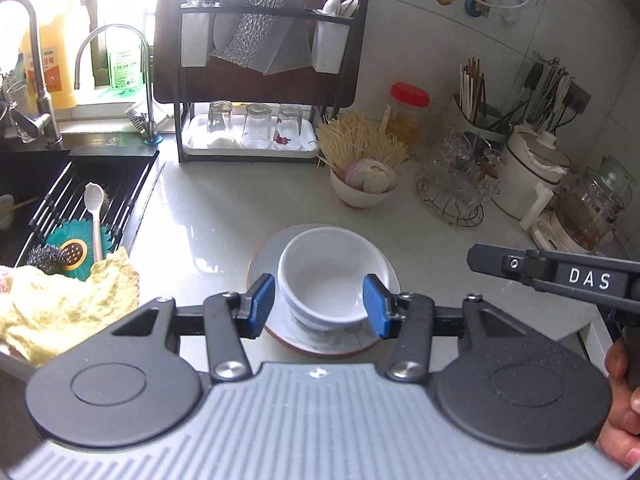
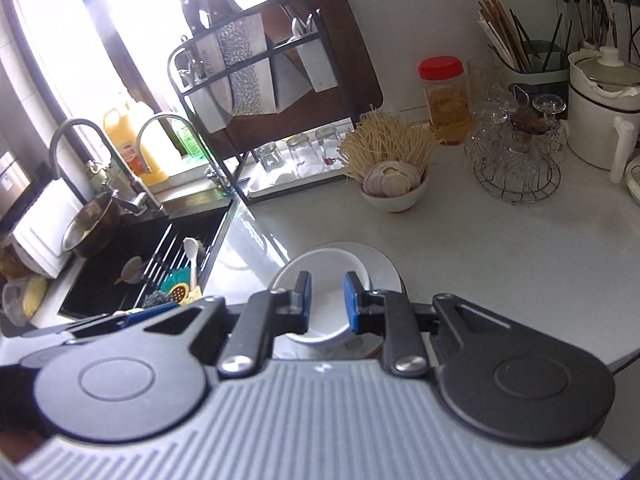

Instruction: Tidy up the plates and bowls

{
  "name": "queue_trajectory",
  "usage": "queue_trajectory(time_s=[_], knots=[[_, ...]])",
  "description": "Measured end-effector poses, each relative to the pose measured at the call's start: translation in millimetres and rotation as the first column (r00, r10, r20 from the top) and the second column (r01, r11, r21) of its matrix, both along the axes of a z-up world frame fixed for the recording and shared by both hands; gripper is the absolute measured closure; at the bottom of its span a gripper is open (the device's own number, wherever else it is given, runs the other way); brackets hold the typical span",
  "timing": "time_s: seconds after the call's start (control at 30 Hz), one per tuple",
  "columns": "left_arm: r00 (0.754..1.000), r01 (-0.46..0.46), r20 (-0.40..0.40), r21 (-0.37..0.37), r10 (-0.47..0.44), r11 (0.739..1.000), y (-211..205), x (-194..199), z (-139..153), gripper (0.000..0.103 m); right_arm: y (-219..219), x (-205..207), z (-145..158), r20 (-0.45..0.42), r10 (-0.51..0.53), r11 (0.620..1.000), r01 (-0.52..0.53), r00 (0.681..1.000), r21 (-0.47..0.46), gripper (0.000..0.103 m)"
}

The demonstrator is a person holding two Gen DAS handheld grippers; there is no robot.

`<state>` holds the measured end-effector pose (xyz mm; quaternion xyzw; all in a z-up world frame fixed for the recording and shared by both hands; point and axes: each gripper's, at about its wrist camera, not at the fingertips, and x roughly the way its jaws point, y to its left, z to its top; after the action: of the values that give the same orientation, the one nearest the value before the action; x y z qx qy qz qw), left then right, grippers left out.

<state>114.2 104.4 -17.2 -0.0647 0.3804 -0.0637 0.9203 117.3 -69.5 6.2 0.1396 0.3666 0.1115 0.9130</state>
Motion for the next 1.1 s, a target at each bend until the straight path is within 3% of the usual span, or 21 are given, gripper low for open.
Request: queue_trajectory(time_s=[0.5,1.1], knots=[[0.999,-0.018,0.036,0.024,0.017,1.000,-15,-67,13,0.048,-19,-61,1,0.041,-0.005,0.999,0.007,0.999,-0.045,0.081],[0.998,-0.041,0.045,0.062,0.038,0.997,-13,-95,9,0.045,-22,-87,-7,0.064,-0.001,0.995,0.008,0.998,-0.103,0.081]])
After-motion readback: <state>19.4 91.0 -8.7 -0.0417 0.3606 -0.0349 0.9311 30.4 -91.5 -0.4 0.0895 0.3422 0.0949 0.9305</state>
